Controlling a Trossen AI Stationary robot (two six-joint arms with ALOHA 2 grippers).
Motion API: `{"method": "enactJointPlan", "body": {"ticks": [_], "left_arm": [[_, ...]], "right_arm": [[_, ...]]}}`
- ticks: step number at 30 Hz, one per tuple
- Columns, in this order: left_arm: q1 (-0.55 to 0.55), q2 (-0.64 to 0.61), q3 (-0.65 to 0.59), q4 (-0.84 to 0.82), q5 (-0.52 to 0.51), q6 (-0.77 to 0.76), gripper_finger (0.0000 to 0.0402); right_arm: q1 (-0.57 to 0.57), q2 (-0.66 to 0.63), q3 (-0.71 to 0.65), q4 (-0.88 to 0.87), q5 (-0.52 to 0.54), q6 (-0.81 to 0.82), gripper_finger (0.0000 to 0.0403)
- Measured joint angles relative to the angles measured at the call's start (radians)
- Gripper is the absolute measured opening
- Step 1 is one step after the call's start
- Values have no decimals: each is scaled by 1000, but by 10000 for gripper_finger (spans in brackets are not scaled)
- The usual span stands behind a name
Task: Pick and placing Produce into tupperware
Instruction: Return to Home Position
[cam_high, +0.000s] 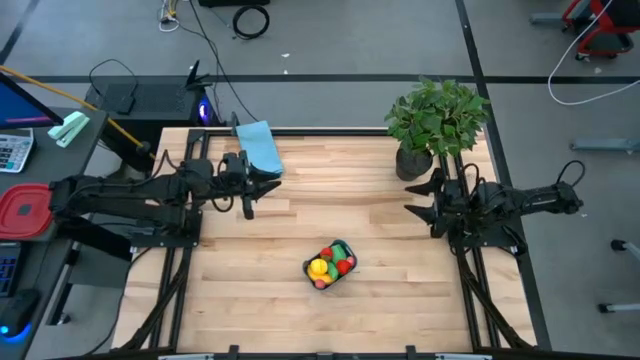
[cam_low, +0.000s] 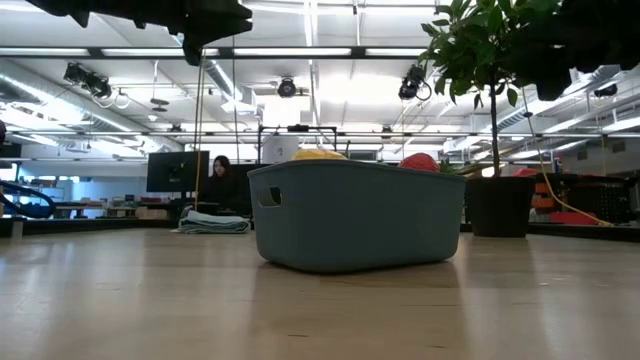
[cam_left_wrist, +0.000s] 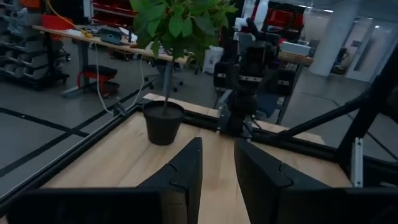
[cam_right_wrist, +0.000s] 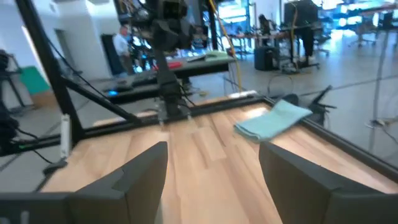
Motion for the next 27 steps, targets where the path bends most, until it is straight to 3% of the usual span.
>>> {"method": "enactJointPlan", "body": {"ticks": [5, 10, 16, 21, 27], "left_arm": [[5, 8, -76, 117, 0, 5, 96], [26, -69, -221, 214, 8, -30, 95], [35, -270, -276, 122, 80, -25, 100], [35, -434, -278, -104, 81, -45, 97], [-2, -459, -278, -106, 79, 13, 95]], "right_arm": [[-34, -34, 0, -18, -102, -3, 263], [-39, -34, 0, -52, -105, 19, 263], [-39, -34, 0, -64, -104, 19, 263], [-39, -34, 0, -88, -102, 19, 263], [-39, -39, 0, -91, -74, 1, 263]]}}
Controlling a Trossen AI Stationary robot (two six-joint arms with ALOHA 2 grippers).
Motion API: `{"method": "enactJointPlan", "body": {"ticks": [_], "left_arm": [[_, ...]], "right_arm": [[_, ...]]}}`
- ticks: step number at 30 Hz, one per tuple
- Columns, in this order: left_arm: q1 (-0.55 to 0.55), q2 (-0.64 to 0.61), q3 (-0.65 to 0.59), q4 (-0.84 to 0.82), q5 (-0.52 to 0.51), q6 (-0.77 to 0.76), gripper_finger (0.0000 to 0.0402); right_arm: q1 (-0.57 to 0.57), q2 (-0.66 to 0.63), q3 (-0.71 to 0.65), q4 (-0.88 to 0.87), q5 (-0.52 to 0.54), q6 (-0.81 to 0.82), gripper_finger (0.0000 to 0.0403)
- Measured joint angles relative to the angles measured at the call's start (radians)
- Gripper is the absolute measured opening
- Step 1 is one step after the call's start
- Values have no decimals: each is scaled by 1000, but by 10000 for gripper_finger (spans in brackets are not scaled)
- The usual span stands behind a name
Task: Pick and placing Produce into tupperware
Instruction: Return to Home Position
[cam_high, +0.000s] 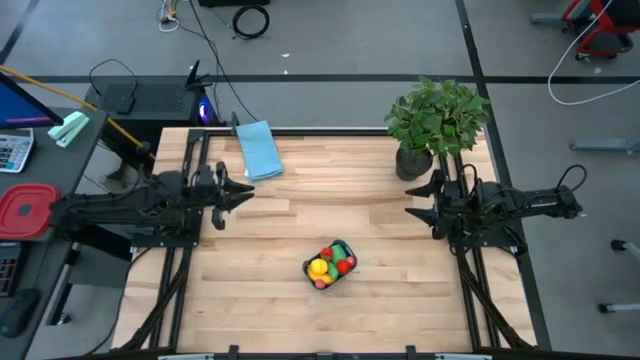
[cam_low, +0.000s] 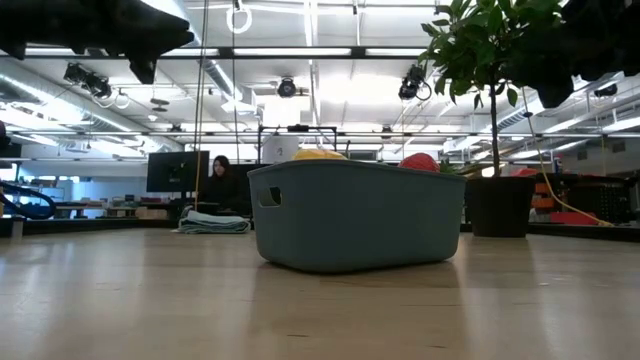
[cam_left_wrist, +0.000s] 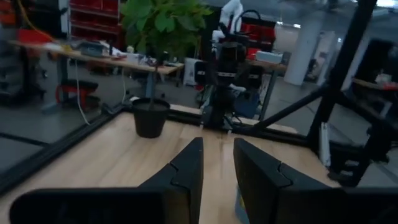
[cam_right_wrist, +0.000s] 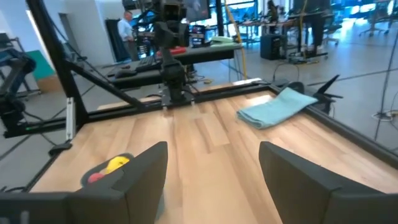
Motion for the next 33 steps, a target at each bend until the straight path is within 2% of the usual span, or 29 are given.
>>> {"method": "enactJointPlan", "body": {"ticks": [10, 20, 24, 28, 33], "left_arm": [[39, -99, 0, -134, -29, 4, 97], [58, -205, -1, -155, -29, 7, 100], [57, -204, -108, 3, -28, -45, 99], [57, -202, -285, 319, -25, -63, 94], [58, -201, -281, 279, -24, -69, 97]], "right_arm": [[0, -58, 0, -103, -1, 44, 263], [0, -116, 0, -120, -3, 31, 263], [0, -116, -37, -109, -3, 41, 263], [0, -116, -96, 6, -4, 39, 263], [0, -117, -150, 67, -4, 39, 263]]}}
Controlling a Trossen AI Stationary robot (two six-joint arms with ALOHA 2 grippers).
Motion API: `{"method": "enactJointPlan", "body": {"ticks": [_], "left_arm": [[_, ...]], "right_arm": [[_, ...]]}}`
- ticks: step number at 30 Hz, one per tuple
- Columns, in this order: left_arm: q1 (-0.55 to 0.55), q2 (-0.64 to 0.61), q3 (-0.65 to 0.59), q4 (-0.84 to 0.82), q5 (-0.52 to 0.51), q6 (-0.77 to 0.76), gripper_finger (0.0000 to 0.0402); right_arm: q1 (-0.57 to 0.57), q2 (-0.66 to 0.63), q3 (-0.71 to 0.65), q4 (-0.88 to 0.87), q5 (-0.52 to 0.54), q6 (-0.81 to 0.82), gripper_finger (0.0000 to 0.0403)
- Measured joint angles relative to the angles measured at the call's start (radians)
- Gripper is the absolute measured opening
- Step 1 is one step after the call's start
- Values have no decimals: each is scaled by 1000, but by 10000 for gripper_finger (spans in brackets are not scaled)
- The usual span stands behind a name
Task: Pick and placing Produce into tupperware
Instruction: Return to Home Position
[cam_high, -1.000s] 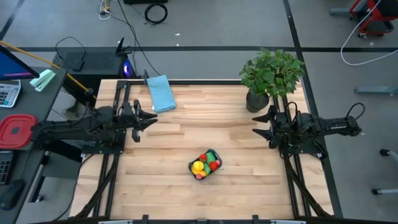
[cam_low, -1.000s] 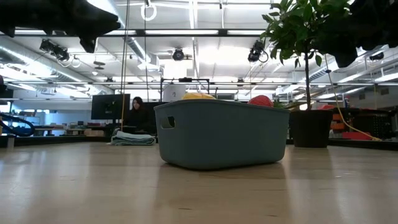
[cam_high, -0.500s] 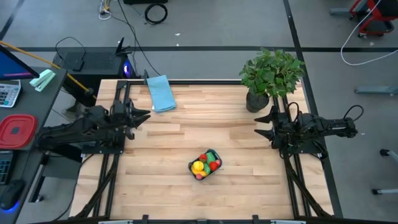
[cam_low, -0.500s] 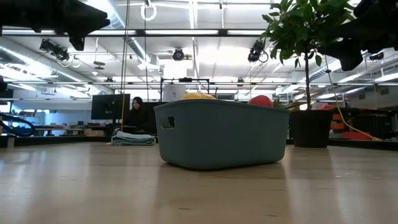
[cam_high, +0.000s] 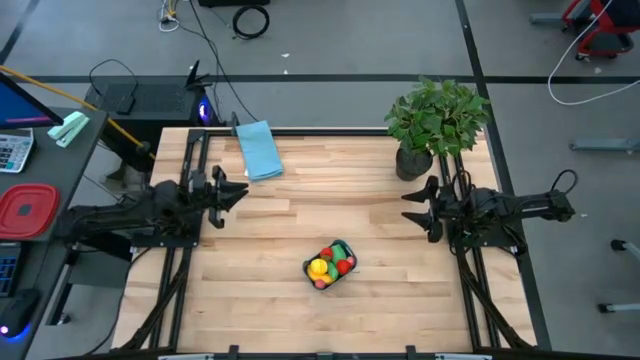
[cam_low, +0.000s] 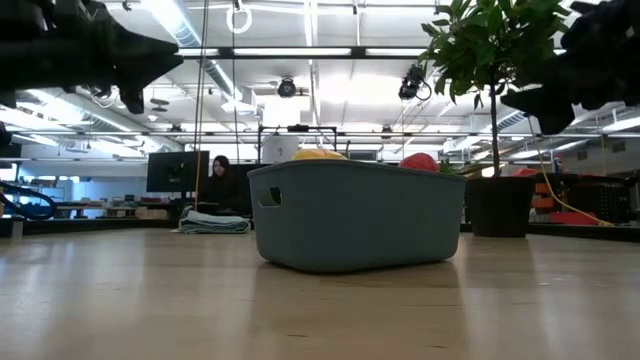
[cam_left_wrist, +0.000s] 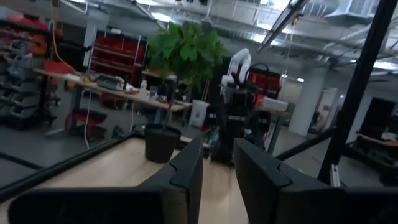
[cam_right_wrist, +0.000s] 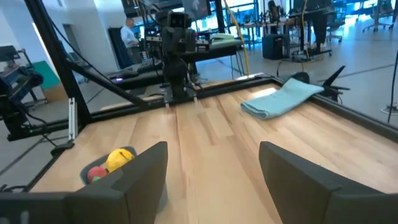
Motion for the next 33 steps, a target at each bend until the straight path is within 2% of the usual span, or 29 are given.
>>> {"method": "enactJointPlan", "body": {"ticks": [3, 15, 24, 33], "left_arm": [[0, -2, 2, -5, 0, 16, 100], [0, -1, 1, -336, -5, -29, 95], [0, -1, 3, -417, -2, -28, 98], [0, -1, 2, -404, -5, -45, 97]], "right_arm": [[0, 1, -22, 13, -2, 28, 263], [2, 11, -23, 15, -4, 26, 263], [2, 22, -23, 13, -11, 26, 263], [2, 36, -23, 12, -12, 25, 263]]}}
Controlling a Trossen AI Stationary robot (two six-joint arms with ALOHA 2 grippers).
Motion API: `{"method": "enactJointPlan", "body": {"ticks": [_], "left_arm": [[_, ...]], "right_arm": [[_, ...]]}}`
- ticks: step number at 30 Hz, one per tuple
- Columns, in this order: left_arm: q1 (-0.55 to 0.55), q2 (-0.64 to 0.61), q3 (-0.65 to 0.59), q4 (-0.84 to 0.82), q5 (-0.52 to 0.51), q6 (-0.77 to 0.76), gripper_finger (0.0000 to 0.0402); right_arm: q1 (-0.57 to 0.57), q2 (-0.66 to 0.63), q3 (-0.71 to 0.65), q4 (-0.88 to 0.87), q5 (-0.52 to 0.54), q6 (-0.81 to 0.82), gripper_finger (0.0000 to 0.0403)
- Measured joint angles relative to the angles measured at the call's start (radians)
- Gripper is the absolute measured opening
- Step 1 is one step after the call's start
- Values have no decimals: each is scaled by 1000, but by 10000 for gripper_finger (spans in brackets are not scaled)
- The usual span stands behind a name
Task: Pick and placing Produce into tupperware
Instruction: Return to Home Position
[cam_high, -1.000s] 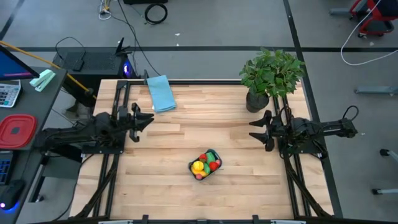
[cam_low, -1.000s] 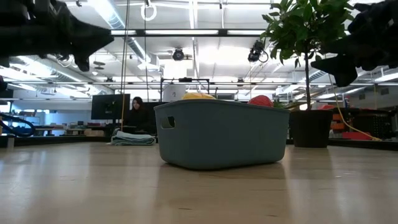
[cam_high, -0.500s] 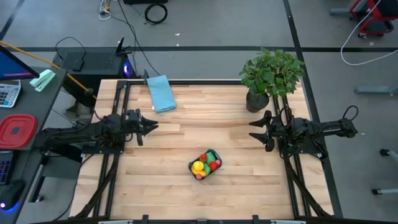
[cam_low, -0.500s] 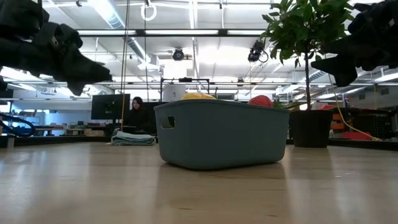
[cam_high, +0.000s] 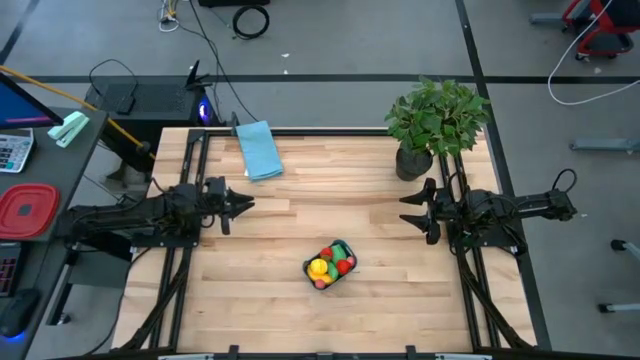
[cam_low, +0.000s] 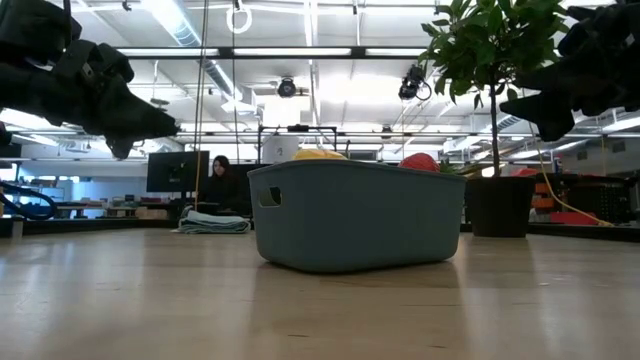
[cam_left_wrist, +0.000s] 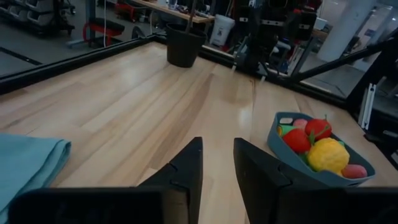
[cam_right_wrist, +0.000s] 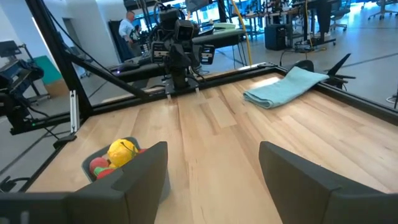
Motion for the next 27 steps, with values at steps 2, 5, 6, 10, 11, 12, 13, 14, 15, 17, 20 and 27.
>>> {"method": "enactJointPlan", "body": {"ticks": [2, 5, 6, 10, 11, 12, 13, 14, 15, 17, 20, 27], "left_arm": [[0, 0, 0, 3, -1, -3, 99], [0, 0, -1, 5, -1, -3, 100], [0, 0, -1, 8, -1, -3, 100], [-2, -6, -7, 18, -1, -3, 96], [-2, -16, -10, 24, 0, -3, 95], [-2, -23, -15, 30, 1, -3, 94], [-2, -30, -15, 28, 1, -3, 94], [-2, -36, -15, 28, 1, -3, 95], [-2, -44, -15, 29, 1, -3, 95], [-1, -65, -15, 31, 0, -3, 98], [-1, -114, -15, 31, 0, -3, 100], [-1, -185, -16, 53, -1, -4, 95]], "right_arm": [[0, 0, 0, 0, 0, 0, 263], [0, 0, 0, 0, 0, 0, 263], [0, 0, 0, 0, 0, 0, 263], [0, 0, 0, 0, 0, -1, 263], [0, 0, 0, 0, 0, -1, 263], [0, 0, 0, 0, 0, -1, 263], [0, -1, 0, 0, 0, -1, 263], [0, -4, 0, 0, -1, -1, 263], [0, -7, 0, 0, 0, -1, 263], [0, -17, 0, 0, 0, -1, 263], [0, -35, 0, -1, -1, -1, 263], [0, -35, 0, 2, 0, -1, 263]]}}
